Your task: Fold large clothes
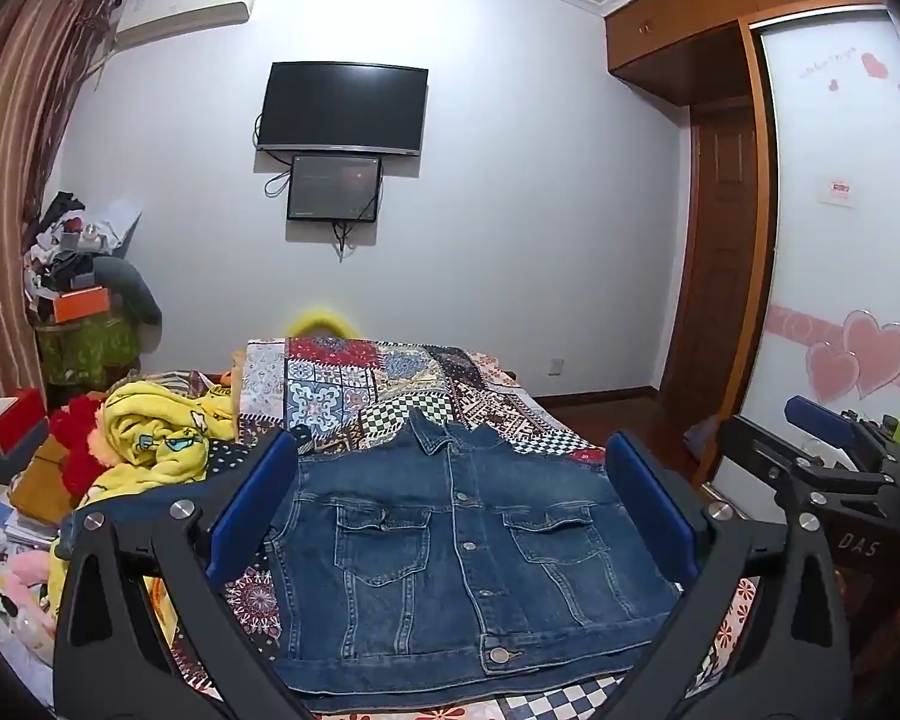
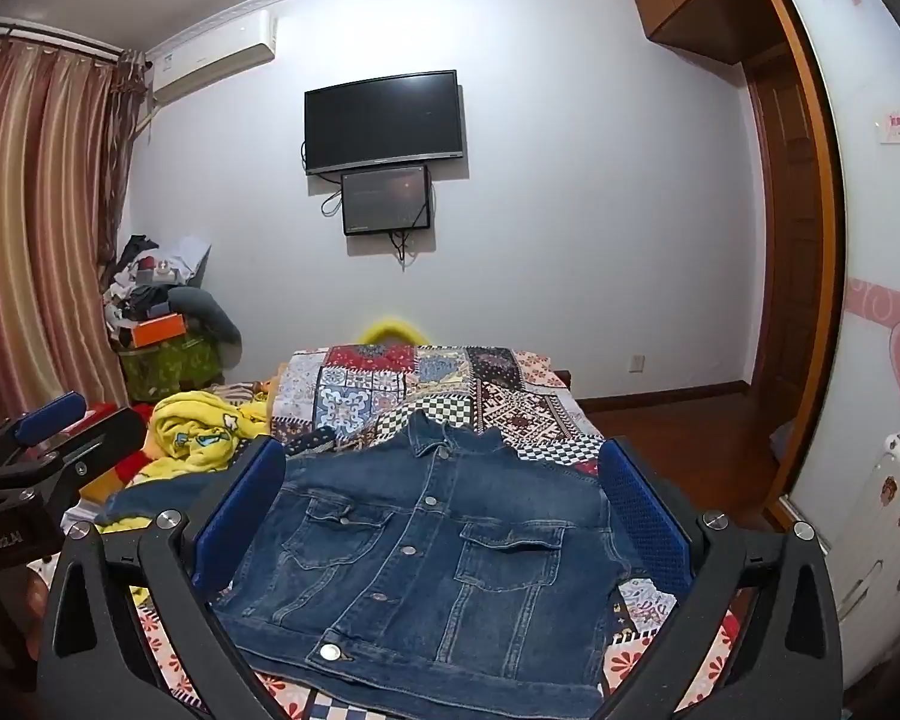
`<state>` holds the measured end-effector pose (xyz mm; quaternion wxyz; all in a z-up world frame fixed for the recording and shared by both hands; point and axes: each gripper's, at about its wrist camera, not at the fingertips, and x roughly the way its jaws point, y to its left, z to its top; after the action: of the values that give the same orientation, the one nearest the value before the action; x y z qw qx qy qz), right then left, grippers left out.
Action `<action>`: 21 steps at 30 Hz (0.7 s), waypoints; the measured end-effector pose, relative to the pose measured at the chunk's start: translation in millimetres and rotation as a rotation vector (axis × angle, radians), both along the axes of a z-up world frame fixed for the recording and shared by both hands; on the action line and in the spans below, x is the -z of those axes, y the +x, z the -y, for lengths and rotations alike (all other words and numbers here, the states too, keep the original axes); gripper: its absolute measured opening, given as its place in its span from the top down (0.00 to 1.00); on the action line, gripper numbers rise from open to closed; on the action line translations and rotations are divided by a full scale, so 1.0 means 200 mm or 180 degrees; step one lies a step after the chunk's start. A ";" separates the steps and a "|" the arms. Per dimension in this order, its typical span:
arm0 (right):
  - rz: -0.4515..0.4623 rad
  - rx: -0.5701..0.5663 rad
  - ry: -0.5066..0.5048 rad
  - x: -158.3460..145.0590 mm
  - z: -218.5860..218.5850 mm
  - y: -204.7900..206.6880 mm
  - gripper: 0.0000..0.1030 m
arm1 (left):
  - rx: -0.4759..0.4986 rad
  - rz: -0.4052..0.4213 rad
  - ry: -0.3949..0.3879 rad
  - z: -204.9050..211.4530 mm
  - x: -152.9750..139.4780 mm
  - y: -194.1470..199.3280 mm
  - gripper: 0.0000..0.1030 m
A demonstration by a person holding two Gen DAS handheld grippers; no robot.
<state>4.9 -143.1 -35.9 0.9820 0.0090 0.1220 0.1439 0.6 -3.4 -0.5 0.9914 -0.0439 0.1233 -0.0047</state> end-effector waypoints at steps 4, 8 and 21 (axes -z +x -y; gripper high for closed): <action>-0.0007 0.0004 0.0005 0.00 0.01 0.00 0.00 | 0.0016 -0.0006 0.0012 0.00 0.00 0.00 0.00; -0.0024 0.0000 0.0026 0.00 0.01 0.00 0.00 | 0.0009 -0.0008 0.0001 -0.01 0.00 0.00 0.00; -0.0024 -0.0010 0.0046 0.01 0.01 0.01 0.00 | -0.0024 0.0004 -0.0002 -0.01 0.01 0.01 0.00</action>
<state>7.2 -145.5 -37.2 0.9812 0.0164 0.1247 0.1463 2.0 -1.6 -2.3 0.9915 -0.0448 0.1225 -0.0011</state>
